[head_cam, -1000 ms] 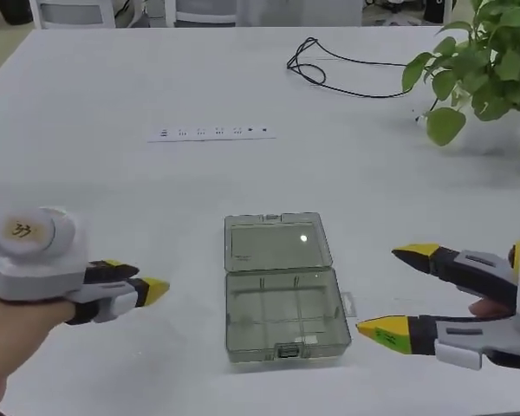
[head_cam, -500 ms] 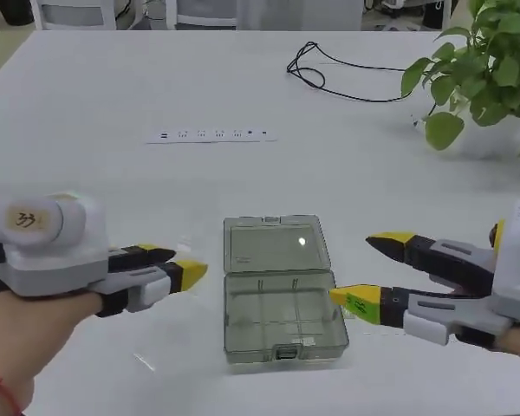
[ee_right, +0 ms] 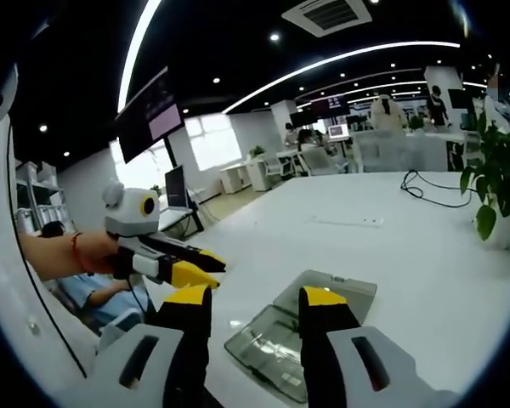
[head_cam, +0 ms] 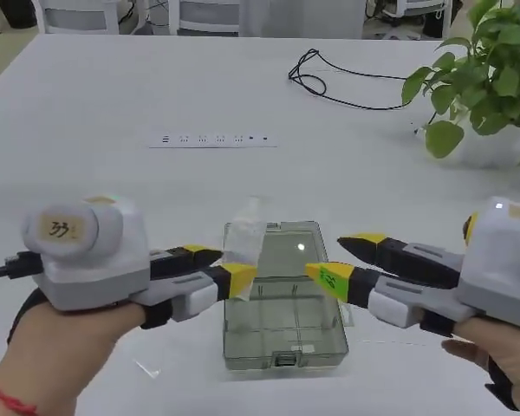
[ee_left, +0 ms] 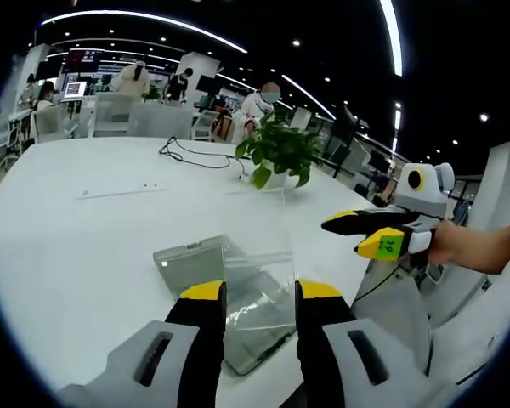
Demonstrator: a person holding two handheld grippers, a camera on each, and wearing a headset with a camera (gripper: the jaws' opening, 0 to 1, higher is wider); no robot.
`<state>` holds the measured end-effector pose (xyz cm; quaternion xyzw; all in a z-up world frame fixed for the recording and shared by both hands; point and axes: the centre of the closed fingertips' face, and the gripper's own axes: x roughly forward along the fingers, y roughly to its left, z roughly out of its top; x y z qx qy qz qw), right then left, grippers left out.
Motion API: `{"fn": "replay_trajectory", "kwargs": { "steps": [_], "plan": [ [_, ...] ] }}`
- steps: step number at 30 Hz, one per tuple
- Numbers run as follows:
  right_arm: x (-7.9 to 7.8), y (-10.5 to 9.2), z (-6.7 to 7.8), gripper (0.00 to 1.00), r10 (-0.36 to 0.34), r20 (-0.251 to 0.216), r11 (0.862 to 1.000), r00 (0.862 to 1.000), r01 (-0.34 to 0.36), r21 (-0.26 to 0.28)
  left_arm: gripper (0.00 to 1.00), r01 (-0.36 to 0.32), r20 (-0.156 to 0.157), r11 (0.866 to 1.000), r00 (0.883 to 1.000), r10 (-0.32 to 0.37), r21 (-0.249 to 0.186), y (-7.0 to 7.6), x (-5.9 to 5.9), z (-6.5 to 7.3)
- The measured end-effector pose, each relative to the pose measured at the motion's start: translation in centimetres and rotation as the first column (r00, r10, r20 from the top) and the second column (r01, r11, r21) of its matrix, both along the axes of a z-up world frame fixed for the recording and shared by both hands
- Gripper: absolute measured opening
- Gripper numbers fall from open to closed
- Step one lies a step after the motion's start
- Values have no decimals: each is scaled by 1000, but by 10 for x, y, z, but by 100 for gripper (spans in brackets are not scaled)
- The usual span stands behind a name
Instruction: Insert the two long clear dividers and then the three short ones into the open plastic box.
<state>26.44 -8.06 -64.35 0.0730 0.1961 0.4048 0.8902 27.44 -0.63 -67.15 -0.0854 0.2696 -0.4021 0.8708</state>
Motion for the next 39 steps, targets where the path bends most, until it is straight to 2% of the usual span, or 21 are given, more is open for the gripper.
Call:
{"fn": "replay_trajectory", "kwargs": {
  "steps": [6,9,10,14,16,31,34,35,38,39],
  "plan": [
    [-2,8,0,36,-15,-36,1000,999,15,17,30,39,4,999,999,-39,-26,-20,-10,4],
    [-2,9,-1,31,-28,-41,1000,999,29,12,30,49,5,998,999,-49,-31,-26,-13,4],
    [-2,9,-3,30,-37,-61,999,997,38,14,30,53,8,998,999,-53,-33,-28,-14,5],
    [-3,12,-4,26,-47,-86,998,995,50,32,30,71,16,997,997,-71,-27,-35,-16,6],
    [-4,15,-7,25,-45,-115,998,992,49,34,30,81,20,997,997,-80,-20,-36,-17,5],
    [-4,24,-9,8,-72,-171,994,983,84,63,30,102,37,995,994,-102,5,-38,-20,7],
    [-4,25,-8,7,-107,-217,987,970,130,92,31,95,38,995,995,-95,-5,-38,-20,7],
    [-3,25,-7,7,-108,-213,987,971,131,95,31,85,27,996,996,-84,-18,-38,-20,8],
    [-3,25,-7,6,-118,-211,986,970,139,88,27,87,27,996,996,-86,-17,-35,-20,7],
    [-3,25,-6,6,-120,-215,986,969,142,92,28,83,19,996,996,-83,-37,-36,-20,8]
  ]
}}
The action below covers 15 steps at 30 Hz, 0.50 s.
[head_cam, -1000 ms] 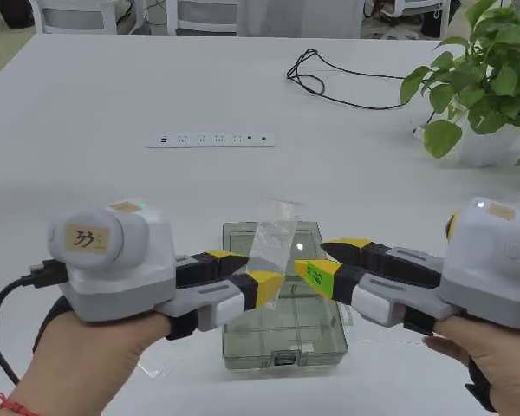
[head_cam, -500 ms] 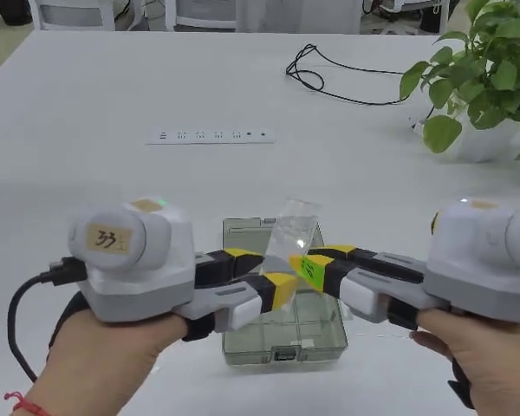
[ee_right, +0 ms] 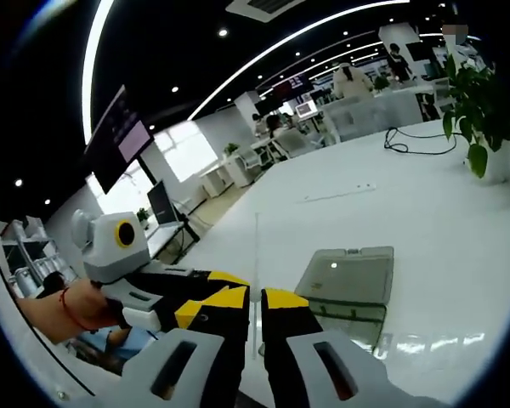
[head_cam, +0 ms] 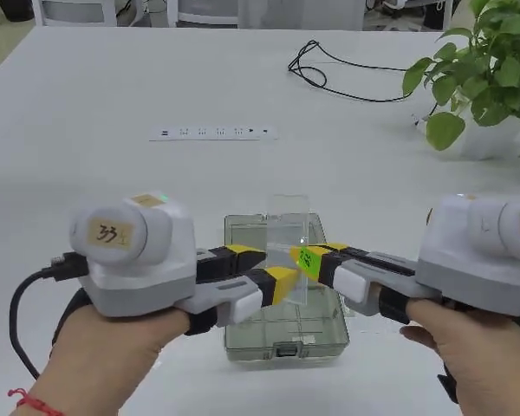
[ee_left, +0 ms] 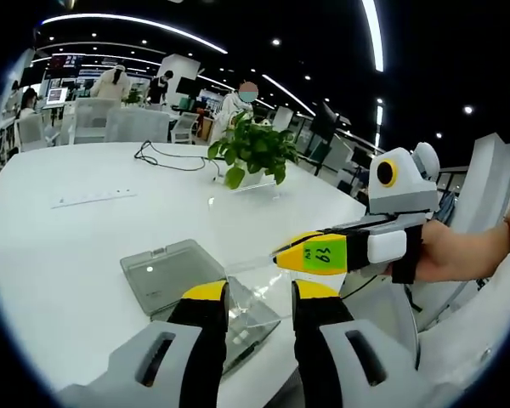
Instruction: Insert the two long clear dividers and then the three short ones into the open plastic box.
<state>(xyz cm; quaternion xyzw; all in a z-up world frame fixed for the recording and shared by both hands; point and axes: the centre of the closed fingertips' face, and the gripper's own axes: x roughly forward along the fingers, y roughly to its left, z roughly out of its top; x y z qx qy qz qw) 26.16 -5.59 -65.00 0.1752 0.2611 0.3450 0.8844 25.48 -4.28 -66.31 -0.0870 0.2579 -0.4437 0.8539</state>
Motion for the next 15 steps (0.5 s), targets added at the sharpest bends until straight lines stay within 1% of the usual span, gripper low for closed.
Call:
{"fn": "replay_trajectory", "kwargs": {
  "steps": [1,4,6,7,9,12,15],
  "plan": [
    [0,0,0,6,-2,-1,1000,1000,2,1,30,-1,-13,1000,1000,0,-13,-1,-1,1],
    [0,0,0,6,-1,-4,1000,1000,1,-1,31,13,10,1000,1000,-13,11,-1,-2,0],
    [1,-1,0,6,-2,-7,1000,1000,2,-3,32,14,2,1000,1000,-14,2,-1,-2,0],
    [1,-1,-1,6,-5,-11,1000,1000,5,-2,32,18,3,1000,1000,-18,2,-1,-2,0],
    [1,-1,0,6,-7,-18,1000,1000,7,4,32,30,20,1000,999,-30,9,-1,-3,-1],
    [1,-2,2,7,-12,-19,1000,1000,12,1,33,36,19,999,999,-37,19,1,-5,-3],
    [2,-4,3,7,-16,-27,1000,1000,16,0,35,41,18,999,999,-41,25,6,-5,-6]
  ]
}}
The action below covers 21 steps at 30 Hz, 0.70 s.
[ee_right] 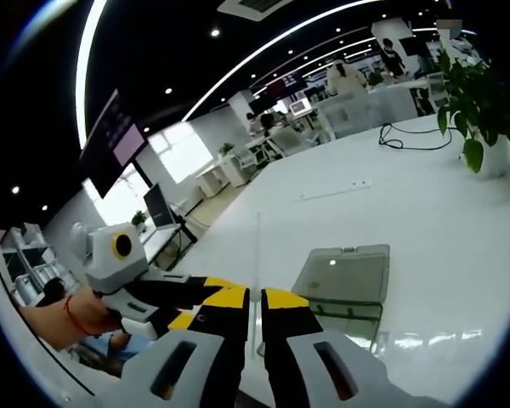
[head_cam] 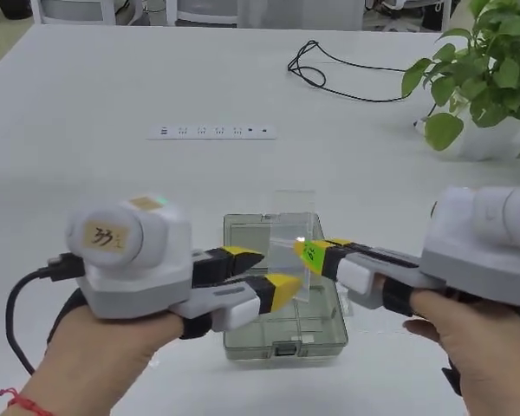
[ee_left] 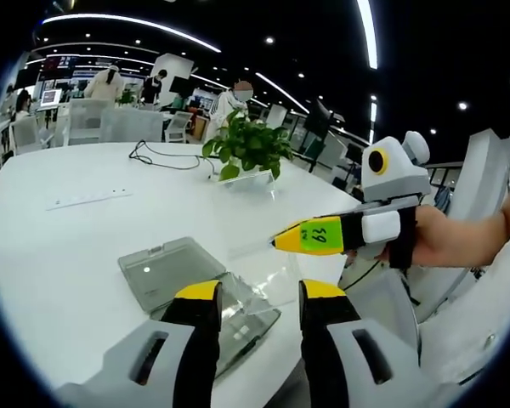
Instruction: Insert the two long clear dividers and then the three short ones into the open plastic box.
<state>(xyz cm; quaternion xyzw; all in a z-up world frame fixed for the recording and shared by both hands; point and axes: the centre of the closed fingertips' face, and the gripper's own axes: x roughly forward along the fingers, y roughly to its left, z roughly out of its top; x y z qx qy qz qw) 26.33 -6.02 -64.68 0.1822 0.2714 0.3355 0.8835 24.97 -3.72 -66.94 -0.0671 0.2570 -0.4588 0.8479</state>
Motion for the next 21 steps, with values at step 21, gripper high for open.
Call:
{"fn": "replay_trajectory", "kwargs": {
  "steps": [21],
  "plan": [
    [17,-23,-22,7,-10,-158,992,987,-10,-127,67,121,69,986,989,-129,113,25,-8,-22]
  ]
}}
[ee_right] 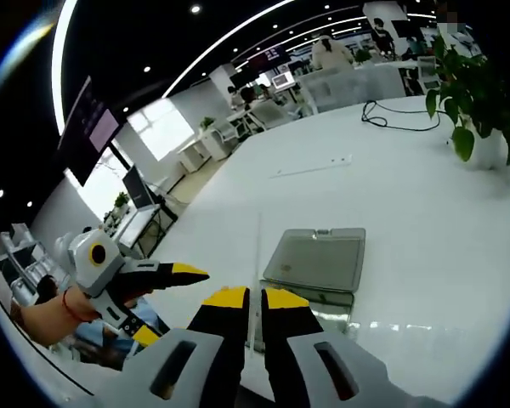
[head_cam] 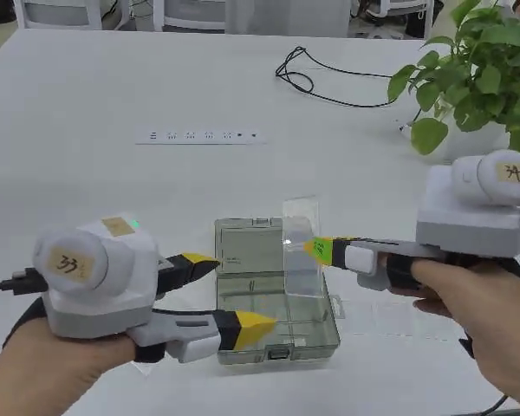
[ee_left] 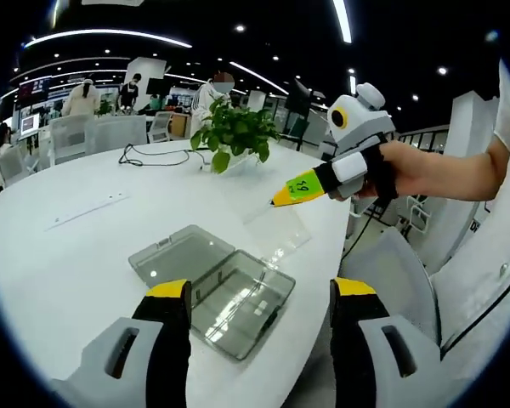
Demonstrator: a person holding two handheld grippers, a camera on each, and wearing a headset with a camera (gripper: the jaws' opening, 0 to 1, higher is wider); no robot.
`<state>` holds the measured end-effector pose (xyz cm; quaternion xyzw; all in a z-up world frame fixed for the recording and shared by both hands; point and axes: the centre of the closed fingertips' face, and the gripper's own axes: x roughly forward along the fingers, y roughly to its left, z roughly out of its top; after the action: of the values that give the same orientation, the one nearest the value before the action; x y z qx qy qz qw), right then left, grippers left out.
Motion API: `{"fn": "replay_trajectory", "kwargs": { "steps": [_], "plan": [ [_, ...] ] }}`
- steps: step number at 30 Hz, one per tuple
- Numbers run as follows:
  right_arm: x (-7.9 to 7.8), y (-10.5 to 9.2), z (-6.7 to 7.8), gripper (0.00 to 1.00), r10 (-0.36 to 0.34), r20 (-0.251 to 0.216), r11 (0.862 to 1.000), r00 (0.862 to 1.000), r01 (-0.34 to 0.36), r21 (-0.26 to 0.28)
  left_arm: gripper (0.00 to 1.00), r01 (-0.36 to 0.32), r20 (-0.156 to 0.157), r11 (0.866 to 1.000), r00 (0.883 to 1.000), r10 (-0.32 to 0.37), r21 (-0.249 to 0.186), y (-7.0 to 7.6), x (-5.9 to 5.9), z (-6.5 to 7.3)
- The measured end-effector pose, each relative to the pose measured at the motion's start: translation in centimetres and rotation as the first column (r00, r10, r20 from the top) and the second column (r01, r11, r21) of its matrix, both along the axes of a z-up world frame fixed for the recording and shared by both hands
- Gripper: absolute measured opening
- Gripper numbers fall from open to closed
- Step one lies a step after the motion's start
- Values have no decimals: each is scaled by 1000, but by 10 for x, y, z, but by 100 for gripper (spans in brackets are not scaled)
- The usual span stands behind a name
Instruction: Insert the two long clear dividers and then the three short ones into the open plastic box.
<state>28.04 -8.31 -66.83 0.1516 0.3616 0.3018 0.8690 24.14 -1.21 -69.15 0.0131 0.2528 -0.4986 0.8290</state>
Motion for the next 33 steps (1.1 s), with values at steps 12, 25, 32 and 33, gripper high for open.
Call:
{"fn": "replay_trajectory", "kwargs": {
  "steps": [12,25,32,33],
  "plan": [
    [16,-16,-29,7,-50,-188,989,981,23,-146,83,50,14,998,999,-51,42,11,-4,-15],
    [2,-18,-71,7,-140,-386,978,912,65,-200,93,114,20,991,993,-116,63,15,-5,-29],
    [-3,-18,-100,7,-157,-441,964,884,40,-263,92,130,18,990,991,-131,53,17,-5,-32],
    [-3,-18,-102,7,-161,-443,962,882,40,-270,92,130,18,990,991,-131,54,17,-5,-32]
  ]
}}
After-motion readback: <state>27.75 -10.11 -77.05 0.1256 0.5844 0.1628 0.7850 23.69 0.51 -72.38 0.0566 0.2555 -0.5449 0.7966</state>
